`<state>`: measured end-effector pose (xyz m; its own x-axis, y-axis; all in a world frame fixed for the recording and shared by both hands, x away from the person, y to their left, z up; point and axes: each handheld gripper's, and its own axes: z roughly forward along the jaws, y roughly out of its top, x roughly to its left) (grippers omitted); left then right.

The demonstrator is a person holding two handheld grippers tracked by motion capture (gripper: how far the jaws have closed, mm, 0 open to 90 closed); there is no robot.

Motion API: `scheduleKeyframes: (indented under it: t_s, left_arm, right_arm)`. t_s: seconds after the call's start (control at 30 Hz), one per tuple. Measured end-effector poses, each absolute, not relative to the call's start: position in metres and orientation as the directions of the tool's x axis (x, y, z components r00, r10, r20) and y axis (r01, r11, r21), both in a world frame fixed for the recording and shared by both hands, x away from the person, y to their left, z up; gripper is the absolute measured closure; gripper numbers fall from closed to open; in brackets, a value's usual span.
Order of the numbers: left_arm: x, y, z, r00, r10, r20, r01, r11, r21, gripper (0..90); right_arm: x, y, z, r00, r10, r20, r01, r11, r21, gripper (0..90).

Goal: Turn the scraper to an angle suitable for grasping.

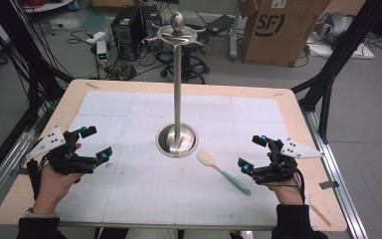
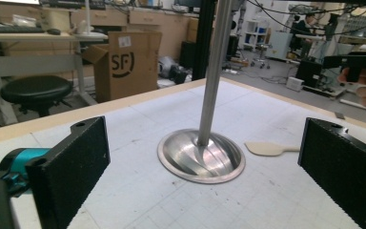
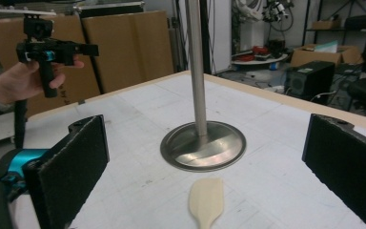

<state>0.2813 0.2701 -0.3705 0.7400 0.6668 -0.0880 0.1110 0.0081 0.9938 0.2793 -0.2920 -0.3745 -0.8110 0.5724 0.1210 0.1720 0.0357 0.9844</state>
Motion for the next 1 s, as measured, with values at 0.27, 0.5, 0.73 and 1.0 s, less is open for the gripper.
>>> scheduleKeyframes:
  t_s: [0.27,0.5,0.73,1.0]
  left_arm:
    - [0.282,0.269,-0.371,0.739,0.667,-0.093,0.121,0.005,0.993,3.8]
    - [0.283,0.268,-0.374,0.734,0.673,-0.092,0.125,-0.001,0.992,3.8]
    - [0.283,0.268,-0.376,0.707,0.705,-0.050,0.070,0.000,0.998,3.8]
    - [0.283,0.266,-0.379,0.713,0.700,-0.043,0.080,-0.019,0.997,3.8]
  right_arm:
    - [0.282,-0.288,-0.384,-0.816,0.569,0.103,0.210,0.126,0.970,1.0]
    - [0.275,-0.290,-0.403,-0.819,0.564,0.105,0.236,0.164,0.958,56.7]
    - [0.265,-0.285,-0.411,-0.811,0.582,0.062,0.253,0.253,0.934,89.8]
    - [0.264,-0.276,-0.427,-0.820,0.560,0.115,0.338,0.314,0.887,89.9]
